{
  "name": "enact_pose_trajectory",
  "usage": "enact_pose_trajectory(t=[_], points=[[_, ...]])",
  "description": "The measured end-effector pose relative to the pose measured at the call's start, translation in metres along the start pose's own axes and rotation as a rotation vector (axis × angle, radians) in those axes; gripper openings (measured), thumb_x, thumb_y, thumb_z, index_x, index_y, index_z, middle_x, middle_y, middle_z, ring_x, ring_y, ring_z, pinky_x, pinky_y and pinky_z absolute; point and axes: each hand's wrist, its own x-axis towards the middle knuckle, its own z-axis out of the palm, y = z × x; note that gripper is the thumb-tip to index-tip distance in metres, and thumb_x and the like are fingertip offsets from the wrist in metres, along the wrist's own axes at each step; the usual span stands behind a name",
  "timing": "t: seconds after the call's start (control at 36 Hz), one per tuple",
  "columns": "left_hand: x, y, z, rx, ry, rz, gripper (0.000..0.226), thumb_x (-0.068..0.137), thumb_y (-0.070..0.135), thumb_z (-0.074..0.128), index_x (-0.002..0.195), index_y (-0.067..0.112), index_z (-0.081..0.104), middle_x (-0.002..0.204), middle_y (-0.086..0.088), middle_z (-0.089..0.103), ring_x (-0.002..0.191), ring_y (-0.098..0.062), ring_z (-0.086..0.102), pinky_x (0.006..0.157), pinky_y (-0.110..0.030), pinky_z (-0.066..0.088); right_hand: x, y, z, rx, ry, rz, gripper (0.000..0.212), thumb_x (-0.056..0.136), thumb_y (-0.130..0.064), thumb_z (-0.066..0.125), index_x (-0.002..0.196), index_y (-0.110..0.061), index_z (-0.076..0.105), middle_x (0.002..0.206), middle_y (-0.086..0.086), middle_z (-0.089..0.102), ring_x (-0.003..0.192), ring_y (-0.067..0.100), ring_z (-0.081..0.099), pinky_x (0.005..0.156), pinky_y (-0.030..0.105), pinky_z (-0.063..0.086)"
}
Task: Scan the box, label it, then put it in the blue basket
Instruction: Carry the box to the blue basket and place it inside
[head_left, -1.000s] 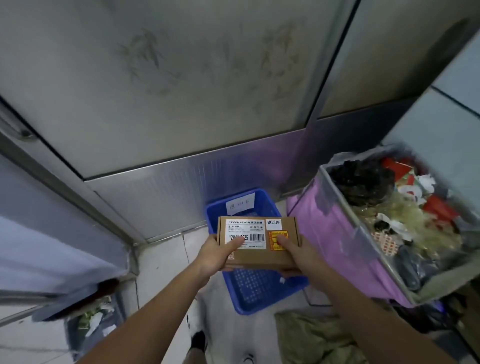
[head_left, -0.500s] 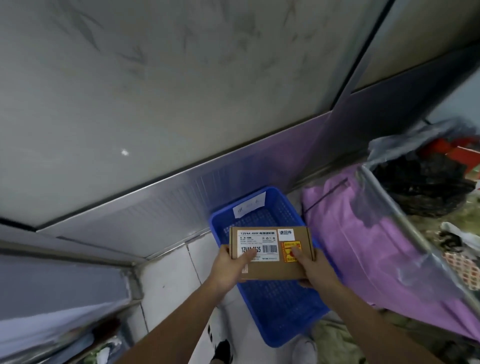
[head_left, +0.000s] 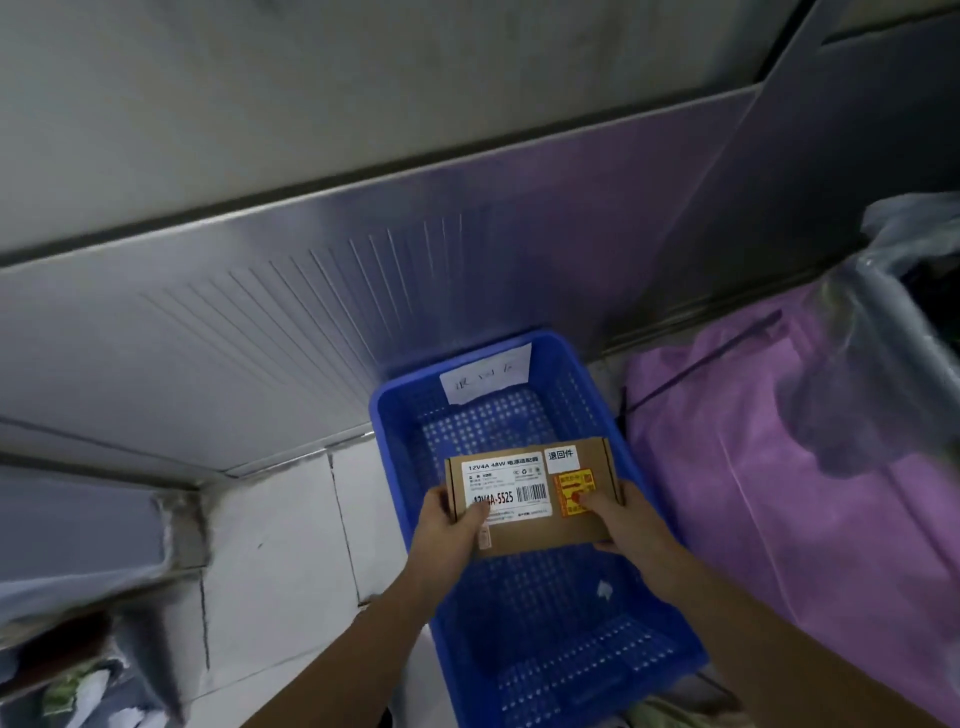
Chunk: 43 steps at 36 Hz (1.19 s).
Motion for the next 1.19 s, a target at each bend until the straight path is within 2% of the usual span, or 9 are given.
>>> enact_pose_trajectory(t=[0.17,0.31,0.5,0.67,0.75,0.89,0.97,1.08,1.19], points=[[0.082,-0.083,0.034,0.059,0.029,0.056,0.029,0.100,0.025,0.067,0.126,0.021,0.055,0.119,0.003,0.069,0.100,-0.012,0.069,0.083,-0.032,0.060,0.100,0.066,0.002,-0.073,0.013,-0.044,0.051,0.088,-0.042,0.077,0.126,-0.026,0.046,0.119,-0.005,0.064,0.104,0.013,0.066,0.097,0.043,0.057],[0.146,-0.142,0.060,0.081,0.152,-0.011,0.035,0.098,0.027,0.069,0.119,0.018,0.041,0.098,0.015,0.056,0.081,-0.001,0.059,0.045,-0.012,0.048,0.171,0.116,0.007,-0.143,-0.018,-0.051,0.044,0.093,-0.037,0.071,0.130,-0.035,0.048,0.112,-0.016,0.060,0.106,0.011,0.062,0.104,0.047,0.052],[0.215,-0.203,0.080,0.157,0.207,-0.068,0.033,0.100,0.017,0.065,0.116,0.015,0.037,0.094,0.008,0.053,0.075,-0.003,0.053,0.054,-0.022,0.043,0.242,0.156,0.023,-0.210,-0.106,-0.015,0.039,0.096,-0.035,0.065,0.133,-0.042,0.056,0.128,-0.002,0.062,0.113,0.018,0.062,0.102,0.043,0.050],[0.249,-0.235,0.090,0.197,0.175,-0.102,0.035,0.098,0.012,0.065,0.118,0.013,0.037,0.112,-0.005,0.055,0.078,-0.005,0.054,0.056,-0.024,0.045,0.284,0.185,0.033,-0.231,-0.099,0.060,0.051,0.094,-0.038,0.070,0.127,-0.034,0.031,0.108,-0.013,0.057,0.094,0.007,0.059,0.066,0.026,0.044],[0.260,-0.249,0.097,0.215,0.149,-0.130,0.044,0.096,0.009,0.067,0.131,0.009,0.041,0.123,-0.008,0.055,0.084,-0.010,0.057,0.060,-0.023,0.048,0.299,0.199,0.031,-0.277,-0.104,0.088,0.056,0.092,-0.041,0.071,0.129,-0.030,0.030,0.118,-0.003,0.058,0.102,0.015,0.060,0.076,0.033,0.047],[0.274,-0.266,0.113,0.269,0.147,-0.179,0.051,0.092,0.011,0.071,0.138,0.005,0.049,0.136,-0.013,0.041,0.101,-0.023,0.054,0.088,-0.030,0.051,0.314,0.219,0.023,-0.283,-0.134,0.118,0.067,0.095,-0.033,0.069,0.149,-0.027,0.029,0.131,0.002,0.055,0.114,0.021,0.057,0.096,0.042,0.047],[0.279,-0.274,0.121,0.204,0.089,-0.192,0.044,0.094,0.004,0.066,0.136,0.005,0.052,0.138,-0.015,0.056,0.111,-0.029,0.062,0.089,-0.034,0.053,0.318,0.228,0.023,-0.323,-0.138,0.111,0.074,0.094,-0.025,0.068,0.156,-0.034,0.029,0.150,0.007,0.042,0.133,0.029,0.046,0.108,0.045,0.042],[0.278,-0.277,0.130,0.104,0.031,-0.236,0.061,0.098,-0.002,0.059,0.152,0.006,0.030,0.146,-0.013,0.055,0.118,-0.027,0.060,0.093,-0.035,0.052,0.323,0.240,0.022,-0.372,-0.176,0.116,0.070,0.097,-0.022,0.064,0.156,-0.038,0.031,0.152,0.007,0.043,0.135,0.031,0.045,0.113,0.056,0.042],[0.278,-0.280,0.136,0.141,-0.034,-0.231,0.063,0.100,0.010,0.062,0.151,0.006,0.024,0.131,-0.003,0.056,0.099,-0.012,0.058,0.065,-0.014,0.048,0.328,0.244,0.026,-0.386,-0.165,0.117,0.072,0.096,-0.027,0.064,0.158,-0.039,0.029,0.157,0.008,0.036,0.139,0.034,0.042,0.114,0.058,0.041]])
